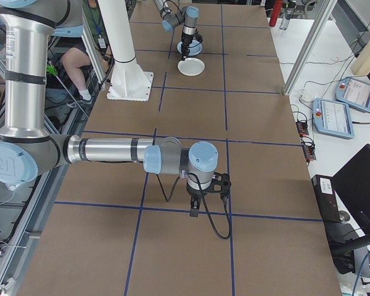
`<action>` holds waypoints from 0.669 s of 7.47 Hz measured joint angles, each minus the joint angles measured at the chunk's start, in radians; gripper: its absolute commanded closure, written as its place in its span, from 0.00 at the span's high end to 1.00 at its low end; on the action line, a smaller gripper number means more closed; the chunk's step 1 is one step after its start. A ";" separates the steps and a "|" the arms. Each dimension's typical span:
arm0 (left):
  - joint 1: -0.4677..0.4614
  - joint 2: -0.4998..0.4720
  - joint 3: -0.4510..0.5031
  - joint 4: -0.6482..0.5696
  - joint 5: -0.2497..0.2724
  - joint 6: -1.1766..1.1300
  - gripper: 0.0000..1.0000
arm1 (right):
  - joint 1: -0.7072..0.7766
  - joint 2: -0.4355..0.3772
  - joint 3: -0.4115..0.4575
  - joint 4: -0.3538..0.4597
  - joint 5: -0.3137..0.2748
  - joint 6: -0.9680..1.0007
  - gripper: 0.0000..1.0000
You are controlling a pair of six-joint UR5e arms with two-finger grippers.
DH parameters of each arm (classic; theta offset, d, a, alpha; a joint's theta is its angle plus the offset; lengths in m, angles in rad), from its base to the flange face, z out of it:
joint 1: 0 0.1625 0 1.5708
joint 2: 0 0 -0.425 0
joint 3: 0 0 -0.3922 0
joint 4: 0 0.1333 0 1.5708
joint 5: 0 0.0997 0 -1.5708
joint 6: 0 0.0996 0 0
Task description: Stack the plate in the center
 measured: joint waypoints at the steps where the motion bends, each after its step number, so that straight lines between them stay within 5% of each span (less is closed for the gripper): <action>1: -0.002 0.004 -0.008 -0.005 -0.012 0.001 0.00 | 0.000 0.000 0.000 0.000 0.000 0.000 1.00; 3: -0.044 0.017 -0.022 -0.065 -0.075 0.004 0.00 | 0.000 0.000 0.000 0.000 0.000 0.000 1.00; 5: -0.149 0.084 -0.024 -0.192 -0.203 0.056 0.00 | 0.001 0.000 0.000 0.000 0.000 0.000 1.00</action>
